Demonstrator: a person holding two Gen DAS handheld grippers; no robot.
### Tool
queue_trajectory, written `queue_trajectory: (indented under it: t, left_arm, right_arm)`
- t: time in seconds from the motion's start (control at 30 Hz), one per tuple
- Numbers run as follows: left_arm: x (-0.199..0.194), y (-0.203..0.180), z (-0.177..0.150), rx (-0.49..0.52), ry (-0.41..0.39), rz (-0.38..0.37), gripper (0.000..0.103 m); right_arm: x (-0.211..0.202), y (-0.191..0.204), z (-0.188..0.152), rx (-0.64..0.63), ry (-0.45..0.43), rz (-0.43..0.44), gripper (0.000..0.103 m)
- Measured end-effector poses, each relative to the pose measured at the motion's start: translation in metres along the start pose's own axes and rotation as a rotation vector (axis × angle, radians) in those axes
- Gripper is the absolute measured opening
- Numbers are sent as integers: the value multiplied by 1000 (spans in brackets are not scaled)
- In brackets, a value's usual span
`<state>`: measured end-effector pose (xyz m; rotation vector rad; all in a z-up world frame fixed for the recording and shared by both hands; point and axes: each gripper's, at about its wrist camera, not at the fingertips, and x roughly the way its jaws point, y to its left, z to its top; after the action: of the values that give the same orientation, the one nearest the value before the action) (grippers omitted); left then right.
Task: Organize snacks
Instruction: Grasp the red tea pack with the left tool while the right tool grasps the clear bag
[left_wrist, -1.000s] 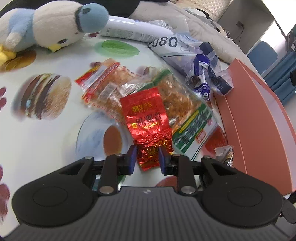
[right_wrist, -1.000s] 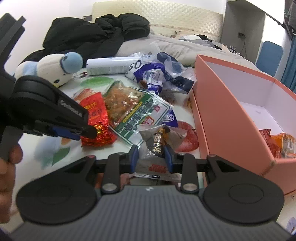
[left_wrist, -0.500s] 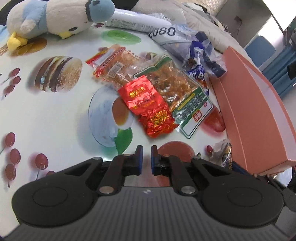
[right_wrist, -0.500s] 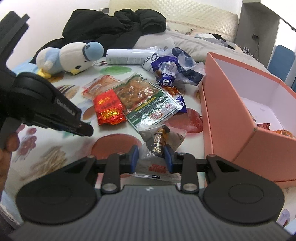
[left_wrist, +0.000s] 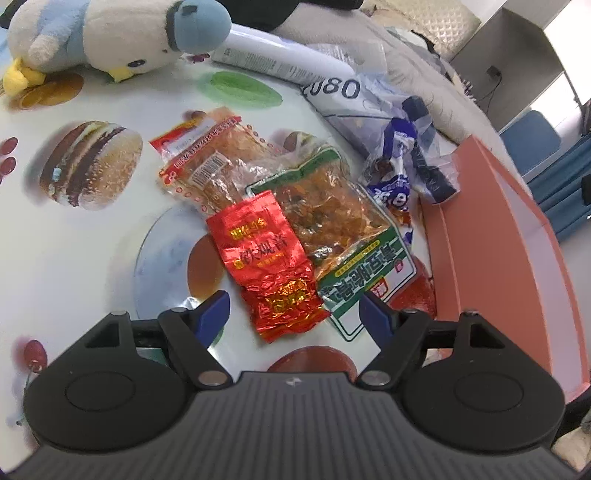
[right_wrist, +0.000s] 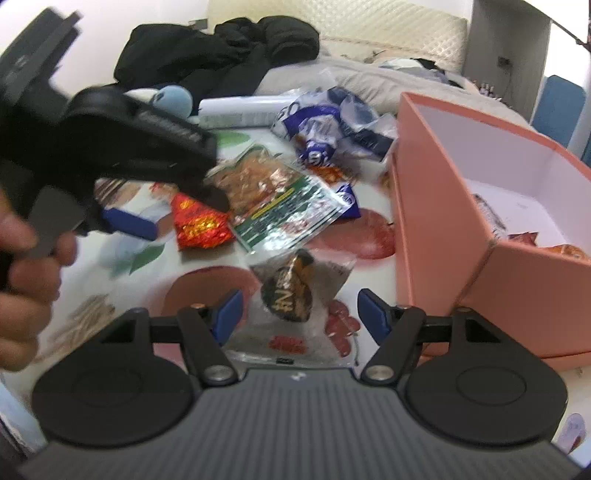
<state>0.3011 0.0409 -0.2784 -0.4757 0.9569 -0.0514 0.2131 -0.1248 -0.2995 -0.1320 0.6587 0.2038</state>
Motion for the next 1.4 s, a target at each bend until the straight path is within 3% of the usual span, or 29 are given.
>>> queue_trajectory:
  t: [0.1,0.4,0.57,0.73,0.9,1.13,1.4]
  left_arm:
    - [6,-7,-2,20,-4,15,80]
    - [23,-12,4,61,-17,98,78]
    - [29,-26,0,190,-23,190,66]
    - [22,-22,-5,238,-13,163,59]
    - [5,-18,-20,246,7,140,59]
    - [-35,-16,-41,250,7,101,59]
    - [-95,-33,-44,300,-55,75,59]
  right_arm:
    - [4,4,-3,-22,19,40,70]
    - [13,9,-7,-52,25,33,68]
    - [20,9,-8,-56,35,23,66]
    - [19,9,-6,-61,35,16,55]
    - [15,8,-5,-61,44,19,52]
    - [-3,1,2,-59,32,22,51]
    - [-52,2,18,-4,-15,59,51]
